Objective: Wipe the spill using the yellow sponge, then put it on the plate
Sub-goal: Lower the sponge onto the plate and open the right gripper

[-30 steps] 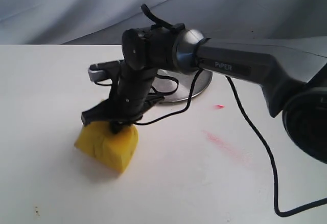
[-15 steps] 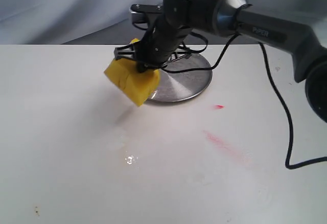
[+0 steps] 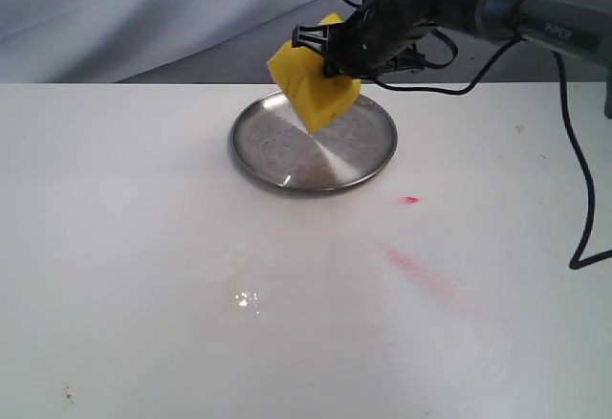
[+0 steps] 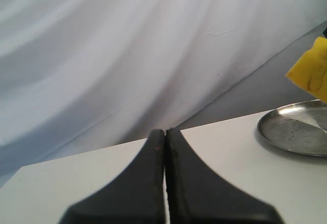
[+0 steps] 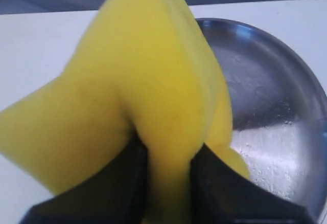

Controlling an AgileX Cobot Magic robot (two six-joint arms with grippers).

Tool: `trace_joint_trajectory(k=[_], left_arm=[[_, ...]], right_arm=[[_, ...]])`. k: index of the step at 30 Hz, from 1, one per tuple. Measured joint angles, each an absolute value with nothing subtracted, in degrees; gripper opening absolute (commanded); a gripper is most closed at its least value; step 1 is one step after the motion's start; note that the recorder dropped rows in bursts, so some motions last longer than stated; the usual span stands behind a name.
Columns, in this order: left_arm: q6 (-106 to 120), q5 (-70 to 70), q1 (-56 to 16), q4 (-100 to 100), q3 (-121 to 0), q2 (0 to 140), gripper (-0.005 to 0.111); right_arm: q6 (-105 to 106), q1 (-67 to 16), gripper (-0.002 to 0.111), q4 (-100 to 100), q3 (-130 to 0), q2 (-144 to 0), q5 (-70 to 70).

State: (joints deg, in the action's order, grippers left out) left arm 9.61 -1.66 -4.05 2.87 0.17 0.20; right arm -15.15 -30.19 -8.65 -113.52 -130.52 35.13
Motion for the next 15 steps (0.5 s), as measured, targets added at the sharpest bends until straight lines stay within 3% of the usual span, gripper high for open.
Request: trace_joint_trajectory(k=[5,9,11,13,15], left_arm=[[9.61,-1.66,-4.05,2.87,0.17,0.20,0.000],[9.61,-1.66,-4.05,2.87,0.17,0.20,0.000],[9.61,-1.66,-4.05,2.87,0.17,0.20,0.000],[9.61,-1.66,-4.05,2.87,0.17,0.20,0.000],[9.61,-1.66,-4.05,2.87,0.17,0.20,0.000]], right_arm=[[-14.77,-29.73,0.069,-8.65,-113.52,-130.52,33.79],[-14.77,-29.73,0.075,-8.65,-113.52,-130.52,34.29],[-14.77,-29.73,0.072,-9.46,-113.52,-130.67,36.42],[-14.77,-29.73,0.058,-10.18,-113.52,-130.45,39.91],[-14.40,-29.73,0.034,-9.90,-113.52,-128.93,43.30]])
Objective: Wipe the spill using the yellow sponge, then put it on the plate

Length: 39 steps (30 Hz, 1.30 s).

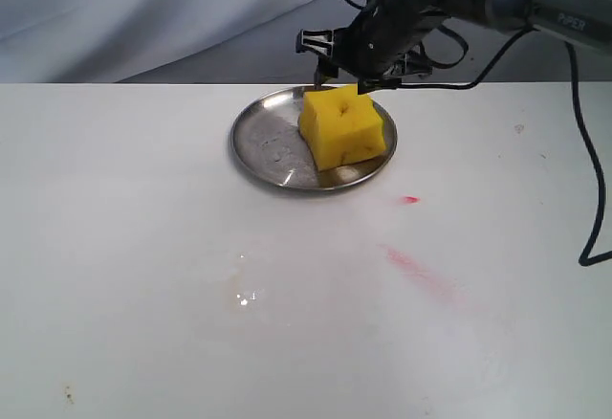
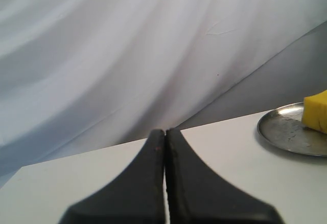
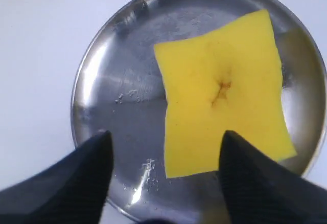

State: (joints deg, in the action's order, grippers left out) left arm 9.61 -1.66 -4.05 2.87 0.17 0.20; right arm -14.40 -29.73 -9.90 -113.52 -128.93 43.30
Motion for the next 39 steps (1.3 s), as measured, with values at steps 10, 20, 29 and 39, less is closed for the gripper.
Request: trace_joint_trajectory(k=[10,20,29,39], left_arm=[[9.61,-1.66,-4.05,2.87,0.17,0.20,0.000],[9.61,-1.66,-4.05,2.87,0.17,0.20,0.000],[9.61,-1.66,-4.05,2.87,0.17,0.20,0.000],[9.61,-1.66,-4.05,2.87,0.17,0.20,0.000]], right_arm=[[-14.34,-29.84,0.000,0.50,-78.50,-97.80,30.56],[-19.48,-29.84,0.000,0.74,-52.70,-71.62,20.87],[-22.65,-29.84,0.000,0.86,-36.27,-50.59,18.19],[-17.80,-22.01,0.000,2.39,-16.19,-34.81,8.04]])
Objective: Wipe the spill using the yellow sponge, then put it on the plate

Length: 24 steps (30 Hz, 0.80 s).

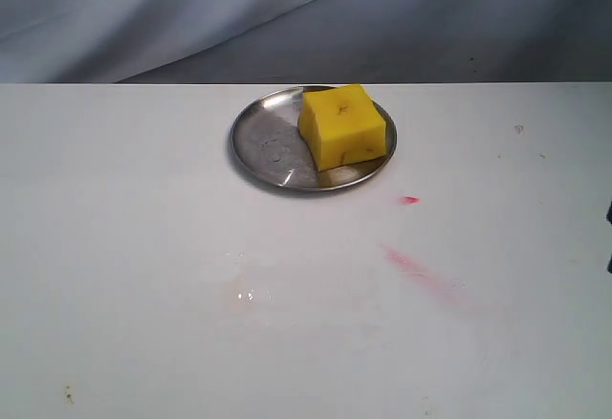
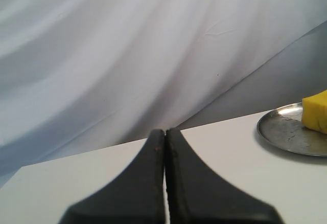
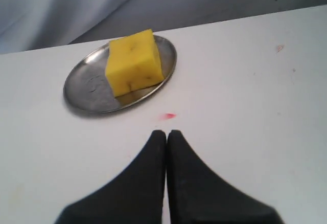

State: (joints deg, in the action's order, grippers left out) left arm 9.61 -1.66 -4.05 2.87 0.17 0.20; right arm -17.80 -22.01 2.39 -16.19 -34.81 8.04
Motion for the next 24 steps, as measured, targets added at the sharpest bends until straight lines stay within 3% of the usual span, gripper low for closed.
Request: trace_joint_trajectory(k=[11,24], left_arm=[[9.61,-1.66,-4.05,2.87,0.17,0.20,0.000],[9.61,-1.66,-4.05,2.87,0.17,0.20,0.000]], right_arm=[[-4.13,-10.59,0.000,1.24,-7.99,-16.45,6.12],[1.75,-9.07,0.000,0.00,-5.06,-0.54,7.55]])
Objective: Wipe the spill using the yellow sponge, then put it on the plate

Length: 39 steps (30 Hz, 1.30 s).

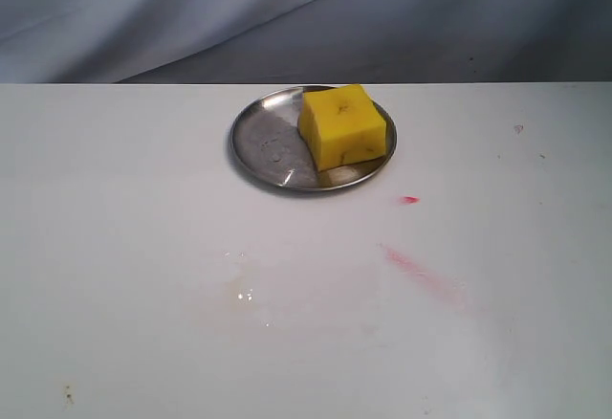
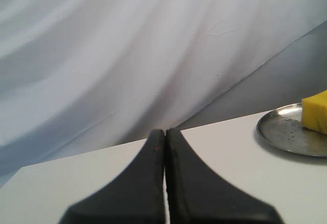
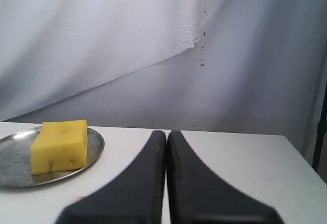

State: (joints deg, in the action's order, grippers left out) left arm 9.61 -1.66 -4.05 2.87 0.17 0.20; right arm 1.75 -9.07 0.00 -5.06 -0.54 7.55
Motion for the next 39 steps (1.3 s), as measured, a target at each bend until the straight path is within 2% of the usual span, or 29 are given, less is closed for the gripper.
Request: trace_joint_trajectory(k=[11,39], left_arm=[[9.61,-1.66,-4.05,2.87,0.17,0.20,0.000],[9.61,-1.66,-4.05,2.87,0.17,0.20,0.000]], right_arm=[[1.34,-9.07,0.000,0.00,-0.36,-0.17,7.98],[1.21,-9.07,0.000,0.00,-0.21,-0.17,8.02]])
